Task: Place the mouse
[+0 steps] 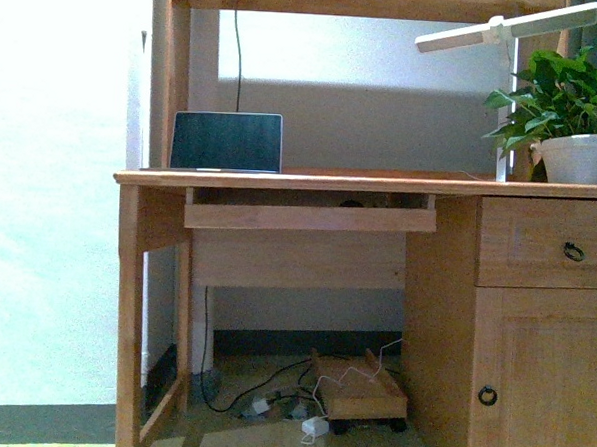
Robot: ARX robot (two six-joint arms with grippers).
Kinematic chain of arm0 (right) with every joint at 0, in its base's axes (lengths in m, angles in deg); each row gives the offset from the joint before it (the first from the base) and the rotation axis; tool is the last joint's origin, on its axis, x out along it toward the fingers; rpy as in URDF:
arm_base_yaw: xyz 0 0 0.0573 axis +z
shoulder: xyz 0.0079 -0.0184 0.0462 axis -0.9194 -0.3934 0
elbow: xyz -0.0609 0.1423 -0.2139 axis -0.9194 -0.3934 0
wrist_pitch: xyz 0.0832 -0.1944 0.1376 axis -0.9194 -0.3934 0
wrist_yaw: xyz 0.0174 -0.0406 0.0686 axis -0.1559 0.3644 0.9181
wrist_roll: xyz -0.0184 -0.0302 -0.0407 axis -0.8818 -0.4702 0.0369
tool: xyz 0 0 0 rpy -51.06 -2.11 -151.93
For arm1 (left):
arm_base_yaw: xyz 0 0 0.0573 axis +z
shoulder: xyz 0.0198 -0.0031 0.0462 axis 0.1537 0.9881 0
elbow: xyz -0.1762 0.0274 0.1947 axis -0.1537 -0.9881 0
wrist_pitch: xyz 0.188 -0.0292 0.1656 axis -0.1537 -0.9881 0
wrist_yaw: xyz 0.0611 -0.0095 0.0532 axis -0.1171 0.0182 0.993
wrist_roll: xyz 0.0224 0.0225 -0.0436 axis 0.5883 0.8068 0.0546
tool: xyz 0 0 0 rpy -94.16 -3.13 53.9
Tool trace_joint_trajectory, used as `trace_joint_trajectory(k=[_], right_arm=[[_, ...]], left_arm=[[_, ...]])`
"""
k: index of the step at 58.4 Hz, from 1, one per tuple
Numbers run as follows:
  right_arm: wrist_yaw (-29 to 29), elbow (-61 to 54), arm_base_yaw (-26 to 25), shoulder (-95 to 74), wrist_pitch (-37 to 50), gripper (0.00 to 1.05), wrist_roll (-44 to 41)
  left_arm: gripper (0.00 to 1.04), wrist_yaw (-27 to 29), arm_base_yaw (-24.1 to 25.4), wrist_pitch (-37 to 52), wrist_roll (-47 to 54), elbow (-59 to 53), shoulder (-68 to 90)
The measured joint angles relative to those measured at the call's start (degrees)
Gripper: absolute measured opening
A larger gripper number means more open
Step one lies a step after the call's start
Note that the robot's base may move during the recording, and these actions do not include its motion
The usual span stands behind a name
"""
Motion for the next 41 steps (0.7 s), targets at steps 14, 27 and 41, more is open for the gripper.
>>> trace_joint_trajectory(k=[14, 27, 41], right_arm=[[0.0, 0.0, 0.0, 0.0, 0.0, 0.97, 0.0], [0.0, 0.0, 0.0, 0.0, 0.0, 0.97, 0.0], [0.0, 0.0, 0.0, 0.0, 0.0, 0.97, 0.0]], left_arm=[[0.97, 0.0, 0.0, 0.0, 0.0, 0.0, 0.0], [0.97, 0.0, 0.0, 0.0, 0.0, 0.0, 0.0], [0.97, 0.0, 0.0, 0.0, 0.0, 0.0, 0.0]])
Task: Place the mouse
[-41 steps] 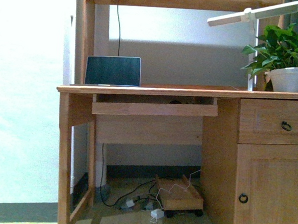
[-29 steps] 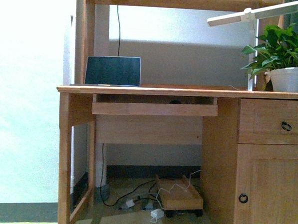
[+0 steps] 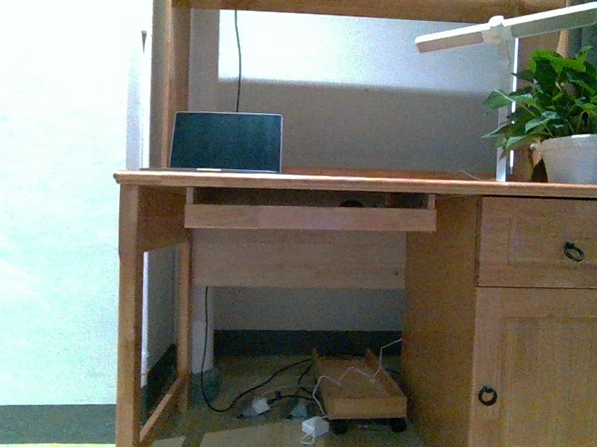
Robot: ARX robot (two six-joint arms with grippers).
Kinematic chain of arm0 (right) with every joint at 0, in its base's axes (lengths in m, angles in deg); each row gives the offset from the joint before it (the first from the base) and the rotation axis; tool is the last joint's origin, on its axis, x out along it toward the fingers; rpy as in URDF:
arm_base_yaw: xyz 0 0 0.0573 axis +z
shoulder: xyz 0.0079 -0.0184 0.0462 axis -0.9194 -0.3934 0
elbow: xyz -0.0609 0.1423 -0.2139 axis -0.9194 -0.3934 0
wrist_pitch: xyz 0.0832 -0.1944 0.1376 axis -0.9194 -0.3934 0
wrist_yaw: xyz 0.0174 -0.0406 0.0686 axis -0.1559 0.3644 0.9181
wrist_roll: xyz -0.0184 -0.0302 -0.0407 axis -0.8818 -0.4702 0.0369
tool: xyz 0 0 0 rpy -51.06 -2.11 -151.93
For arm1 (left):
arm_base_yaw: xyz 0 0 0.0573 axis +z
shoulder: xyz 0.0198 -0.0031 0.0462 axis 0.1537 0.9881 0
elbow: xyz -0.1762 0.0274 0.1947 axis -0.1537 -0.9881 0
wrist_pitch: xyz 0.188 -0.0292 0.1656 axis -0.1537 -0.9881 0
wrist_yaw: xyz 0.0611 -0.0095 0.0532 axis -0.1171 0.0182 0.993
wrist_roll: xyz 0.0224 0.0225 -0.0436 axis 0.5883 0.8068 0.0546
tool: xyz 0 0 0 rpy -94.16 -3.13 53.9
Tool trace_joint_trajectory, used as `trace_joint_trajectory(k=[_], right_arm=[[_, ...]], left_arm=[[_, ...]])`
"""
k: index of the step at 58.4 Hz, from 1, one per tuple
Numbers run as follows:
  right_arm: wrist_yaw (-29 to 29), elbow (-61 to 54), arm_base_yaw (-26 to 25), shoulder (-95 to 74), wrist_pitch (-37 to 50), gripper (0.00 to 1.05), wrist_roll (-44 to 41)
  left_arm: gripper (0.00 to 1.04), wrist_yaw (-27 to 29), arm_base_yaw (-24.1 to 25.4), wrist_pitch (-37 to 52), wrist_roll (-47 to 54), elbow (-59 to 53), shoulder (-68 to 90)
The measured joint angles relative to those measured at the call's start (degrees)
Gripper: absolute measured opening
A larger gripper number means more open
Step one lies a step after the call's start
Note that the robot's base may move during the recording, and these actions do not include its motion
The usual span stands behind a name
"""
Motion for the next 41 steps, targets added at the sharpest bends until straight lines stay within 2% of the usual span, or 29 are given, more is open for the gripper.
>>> trace_joint_trajectory(k=[41], right_arm=[[0.0, 0.0, 0.0, 0.0, 0.0, 0.97, 0.0]], left_arm=[[0.97, 0.0, 0.0, 0.0, 0.0, 0.0, 0.0]])
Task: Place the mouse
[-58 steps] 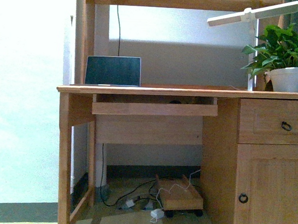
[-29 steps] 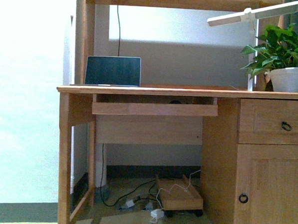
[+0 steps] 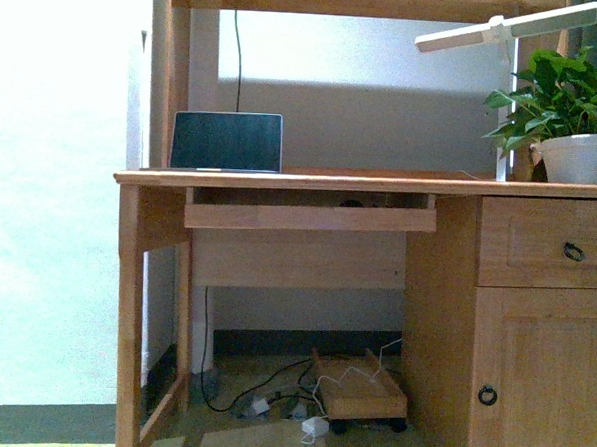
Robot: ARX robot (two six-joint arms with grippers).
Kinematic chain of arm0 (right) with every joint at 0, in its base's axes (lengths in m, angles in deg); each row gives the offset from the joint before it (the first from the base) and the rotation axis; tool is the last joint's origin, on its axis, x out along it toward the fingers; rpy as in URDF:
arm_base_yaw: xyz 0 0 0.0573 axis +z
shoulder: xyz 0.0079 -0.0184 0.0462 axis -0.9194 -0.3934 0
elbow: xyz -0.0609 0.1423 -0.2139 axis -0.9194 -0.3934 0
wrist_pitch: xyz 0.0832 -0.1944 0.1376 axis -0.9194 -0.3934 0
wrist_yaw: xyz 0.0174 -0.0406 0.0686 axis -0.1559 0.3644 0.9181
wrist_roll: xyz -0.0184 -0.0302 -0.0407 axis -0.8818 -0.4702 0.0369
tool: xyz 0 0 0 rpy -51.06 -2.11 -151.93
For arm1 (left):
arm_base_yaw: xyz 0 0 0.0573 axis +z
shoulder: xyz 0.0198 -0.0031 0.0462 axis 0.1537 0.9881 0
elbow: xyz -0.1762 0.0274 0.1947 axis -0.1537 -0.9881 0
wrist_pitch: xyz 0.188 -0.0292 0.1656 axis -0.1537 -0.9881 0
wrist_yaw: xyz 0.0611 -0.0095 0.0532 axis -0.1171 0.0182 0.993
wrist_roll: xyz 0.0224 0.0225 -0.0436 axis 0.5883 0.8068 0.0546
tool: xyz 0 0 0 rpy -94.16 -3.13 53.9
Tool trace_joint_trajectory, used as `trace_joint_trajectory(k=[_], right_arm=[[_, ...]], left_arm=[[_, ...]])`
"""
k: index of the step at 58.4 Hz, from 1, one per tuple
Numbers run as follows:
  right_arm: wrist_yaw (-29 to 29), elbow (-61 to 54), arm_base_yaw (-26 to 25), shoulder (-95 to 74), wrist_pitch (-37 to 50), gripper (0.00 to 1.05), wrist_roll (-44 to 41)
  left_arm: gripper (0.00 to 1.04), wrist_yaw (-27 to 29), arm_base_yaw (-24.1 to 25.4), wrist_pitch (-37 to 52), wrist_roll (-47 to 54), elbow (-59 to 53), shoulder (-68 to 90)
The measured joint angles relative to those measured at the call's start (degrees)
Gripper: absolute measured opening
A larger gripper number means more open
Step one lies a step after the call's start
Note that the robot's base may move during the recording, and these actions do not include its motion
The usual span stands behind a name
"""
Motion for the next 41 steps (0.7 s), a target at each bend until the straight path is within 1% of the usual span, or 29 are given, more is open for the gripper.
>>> trace_joint_trajectory(k=[41], right_arm=[[0.0, 0.0, 0.0, 0.0, 0.0, 0.97, 0.0]], left_arm=[[0.97, 0.0, 0.0, 0.0, 0.0, 0.0, 0.0]])
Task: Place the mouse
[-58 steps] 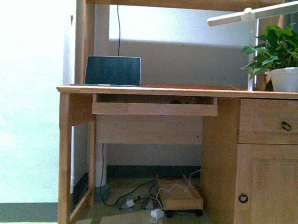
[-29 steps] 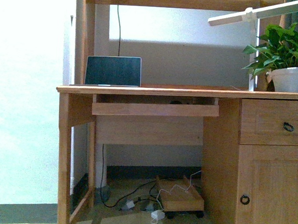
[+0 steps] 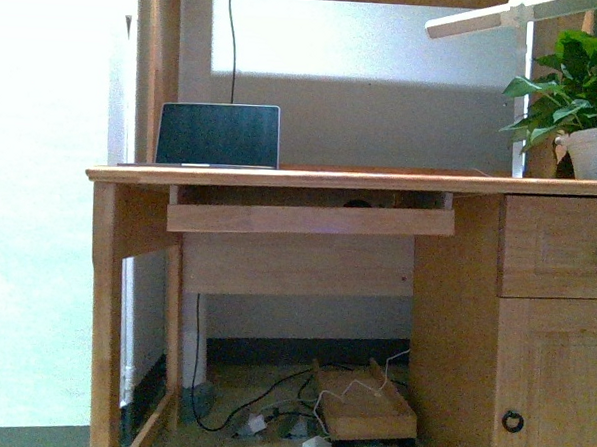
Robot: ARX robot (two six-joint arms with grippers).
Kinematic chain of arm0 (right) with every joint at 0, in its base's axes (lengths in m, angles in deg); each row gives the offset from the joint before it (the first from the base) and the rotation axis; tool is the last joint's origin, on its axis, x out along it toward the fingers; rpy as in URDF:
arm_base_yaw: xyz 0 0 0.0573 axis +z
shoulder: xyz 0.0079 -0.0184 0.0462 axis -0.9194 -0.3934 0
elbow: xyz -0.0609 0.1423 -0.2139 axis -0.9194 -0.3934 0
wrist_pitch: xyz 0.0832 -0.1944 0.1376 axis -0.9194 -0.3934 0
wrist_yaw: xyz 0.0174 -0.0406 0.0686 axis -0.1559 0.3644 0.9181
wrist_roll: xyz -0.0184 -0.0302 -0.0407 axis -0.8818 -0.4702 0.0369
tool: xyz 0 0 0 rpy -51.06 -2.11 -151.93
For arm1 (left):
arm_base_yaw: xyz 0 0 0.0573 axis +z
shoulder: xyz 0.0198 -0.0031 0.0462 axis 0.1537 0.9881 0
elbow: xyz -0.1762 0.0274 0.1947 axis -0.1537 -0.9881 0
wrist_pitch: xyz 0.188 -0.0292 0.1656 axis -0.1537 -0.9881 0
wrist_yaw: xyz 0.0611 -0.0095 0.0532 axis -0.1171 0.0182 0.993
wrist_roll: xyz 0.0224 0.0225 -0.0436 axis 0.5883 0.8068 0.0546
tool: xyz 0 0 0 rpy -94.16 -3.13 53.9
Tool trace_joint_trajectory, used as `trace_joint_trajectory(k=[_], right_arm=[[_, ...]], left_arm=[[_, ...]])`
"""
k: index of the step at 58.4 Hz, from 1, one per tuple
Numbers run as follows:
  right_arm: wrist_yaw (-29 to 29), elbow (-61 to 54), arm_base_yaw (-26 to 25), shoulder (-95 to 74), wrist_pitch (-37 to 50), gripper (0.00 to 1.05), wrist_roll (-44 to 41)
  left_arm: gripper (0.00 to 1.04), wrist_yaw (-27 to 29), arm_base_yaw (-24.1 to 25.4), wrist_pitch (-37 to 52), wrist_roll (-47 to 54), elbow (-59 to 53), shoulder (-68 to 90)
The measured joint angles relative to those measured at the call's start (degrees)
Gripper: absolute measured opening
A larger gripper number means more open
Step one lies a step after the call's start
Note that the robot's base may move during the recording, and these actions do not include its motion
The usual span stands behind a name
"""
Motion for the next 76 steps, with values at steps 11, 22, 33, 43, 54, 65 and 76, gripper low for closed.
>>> trace_joint_trajectory(k=[11, 22, 33, 43, 54, 65, 76], right_arm=[[0.0, 0.0, 0.0, 0.0, 0.0, 0.97, 0.0], [0.0, 0.0, 0.0, 0.0, 0.0, 0.97, 0.0], [0.0, 0.0, 0.0, 0.0, 0.0, 0.97, 0.0], [0.0, 0.0, 0.0, 0.0, 0.0, 0.97, 0.0], [0.0, 0.0, 0.0, 0.0, 0.0, 0.97, 0.0], [0.0, 0.0, 0.0, 0.0, 0.0, 0.97, 0.0], [0.0, 0.0, 0.0, 0.0, 0.0, 0.97, 0.0]], left_arm=[[0.97, 0.0, 0.0, 0.0, 0.0, 0.0, 0.0], [0.97, 0.0, 0.0, 0.0, 0.0, 0.0, 0.0], [0.97, 0.1, 0.0, 0.0, 0.0, 0.0, 0.0], [0.97, 0.1, 0.0, 0.0, 0.0, 0.0, -0.1], [0.97, -0.1, 0.0, 0.0, 0.0, 0.0, 0.0], [0.97, 0.0, 0.0, 0.0, 0.0, 0.0, 0.0], [0.97, 0.0, 0.0, 0.0, 0.0, 0.0, 0.0]])
